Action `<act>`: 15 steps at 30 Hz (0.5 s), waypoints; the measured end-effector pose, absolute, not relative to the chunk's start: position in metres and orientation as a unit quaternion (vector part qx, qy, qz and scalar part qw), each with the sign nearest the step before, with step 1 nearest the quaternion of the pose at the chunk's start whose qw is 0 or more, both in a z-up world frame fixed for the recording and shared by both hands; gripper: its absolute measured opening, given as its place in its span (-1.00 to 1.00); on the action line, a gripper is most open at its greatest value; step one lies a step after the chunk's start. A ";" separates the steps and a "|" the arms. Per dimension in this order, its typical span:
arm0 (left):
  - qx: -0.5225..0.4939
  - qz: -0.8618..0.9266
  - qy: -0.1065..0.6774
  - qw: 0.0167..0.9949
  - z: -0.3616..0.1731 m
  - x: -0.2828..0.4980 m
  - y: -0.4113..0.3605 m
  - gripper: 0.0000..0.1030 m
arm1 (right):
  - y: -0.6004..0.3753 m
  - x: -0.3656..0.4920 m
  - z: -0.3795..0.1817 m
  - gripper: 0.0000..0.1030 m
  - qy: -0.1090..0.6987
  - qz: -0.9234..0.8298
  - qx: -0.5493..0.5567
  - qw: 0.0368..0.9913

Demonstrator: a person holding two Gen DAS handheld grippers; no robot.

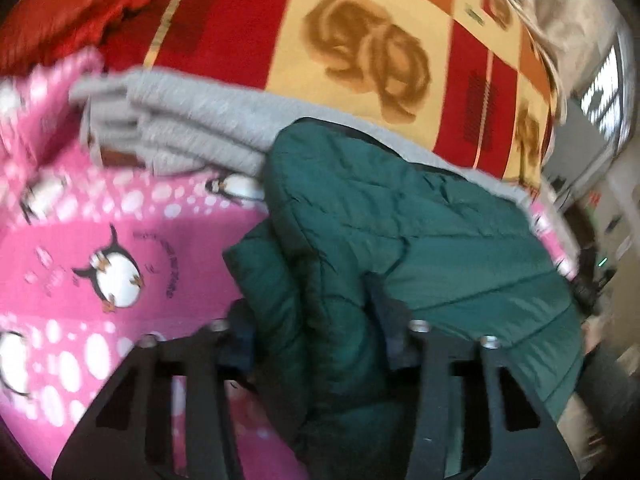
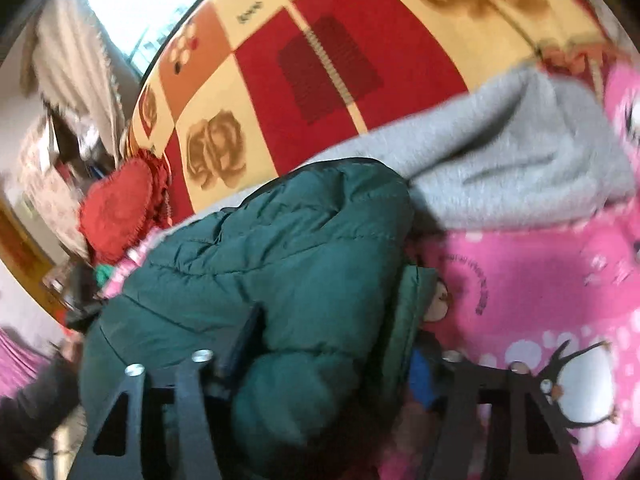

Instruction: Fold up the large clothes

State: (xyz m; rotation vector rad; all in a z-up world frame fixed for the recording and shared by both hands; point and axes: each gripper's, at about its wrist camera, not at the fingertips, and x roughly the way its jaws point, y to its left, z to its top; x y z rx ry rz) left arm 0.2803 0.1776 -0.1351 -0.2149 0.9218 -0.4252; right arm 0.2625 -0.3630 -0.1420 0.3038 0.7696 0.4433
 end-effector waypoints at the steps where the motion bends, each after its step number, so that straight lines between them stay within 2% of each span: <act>1: -0.080 -0.195 0.435 0.875 -0.129 0.275 0.172 -0.31 | -0.360 0.260 -0.139 -0.07 0.371 0.209 0.134 0.895; 3: -0.062 -0.183 0.421 0.886 -0.117 0.266 0.169 -0.48 | -0.354 0.256 -0.128 -0.29 0.368 0.198 0.107 0.902; 6: -0.048 -0.171 0.387 0.905 -0.092 0.250 0.167 -0.54 | -0.345 0.246 -0.102 -0.45 0.352 0.185 0.071 0.915; 15: -0.075 -0.169 0.342 0.921 -0.040 0.250 0.172 -0.55 | -0.340 0.255 -0.040 -0.49 0.307 0.170 0.033 0.936</act>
